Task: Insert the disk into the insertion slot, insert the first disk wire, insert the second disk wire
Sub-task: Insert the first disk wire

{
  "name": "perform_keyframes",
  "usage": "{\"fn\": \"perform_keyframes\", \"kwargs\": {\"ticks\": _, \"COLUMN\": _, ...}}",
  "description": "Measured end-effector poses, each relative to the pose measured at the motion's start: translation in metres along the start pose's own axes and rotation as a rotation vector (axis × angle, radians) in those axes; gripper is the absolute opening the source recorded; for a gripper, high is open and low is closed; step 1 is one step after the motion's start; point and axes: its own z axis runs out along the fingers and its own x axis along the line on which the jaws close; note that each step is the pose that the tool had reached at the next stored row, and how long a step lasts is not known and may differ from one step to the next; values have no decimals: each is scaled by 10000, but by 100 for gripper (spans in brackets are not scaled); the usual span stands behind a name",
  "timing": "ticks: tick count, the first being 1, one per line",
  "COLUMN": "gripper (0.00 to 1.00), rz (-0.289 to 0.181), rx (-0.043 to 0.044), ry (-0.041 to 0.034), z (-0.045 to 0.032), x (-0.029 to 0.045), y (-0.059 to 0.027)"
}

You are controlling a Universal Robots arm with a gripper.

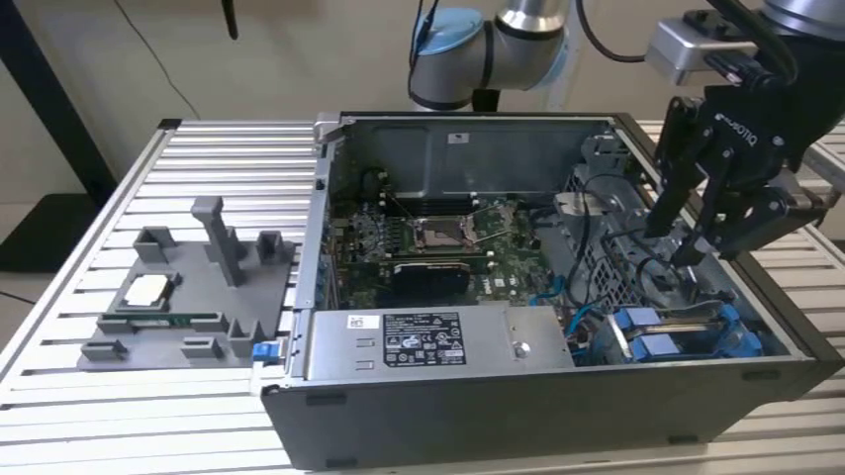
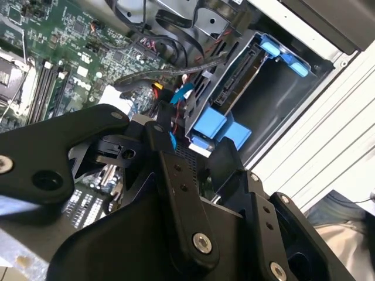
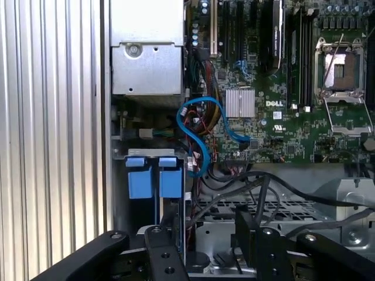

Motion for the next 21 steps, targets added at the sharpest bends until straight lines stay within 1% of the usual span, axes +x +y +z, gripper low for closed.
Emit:
{"fn": "perform_keyframes", "kwargs": {"ticks": 7, "gripper": 53, "rz": -1, "rx": 15, "ry": -23, "z": -9, "x": -49, "y": 0}}
{"fn": "perform_keyframes", "kwargs": {"ticks": 18, "gripper": 53, "rz": 0, "rx": 15, "ry": -23, "z": -5, "x": -57, "y": -1}}
{"fn": "perform_keyframes", "kwargs": {"ticks": 21, "gripper": 53, "rz": -1, "rx": 14, "ry": -48, "z": 17, "x": -56, "y": -8}}
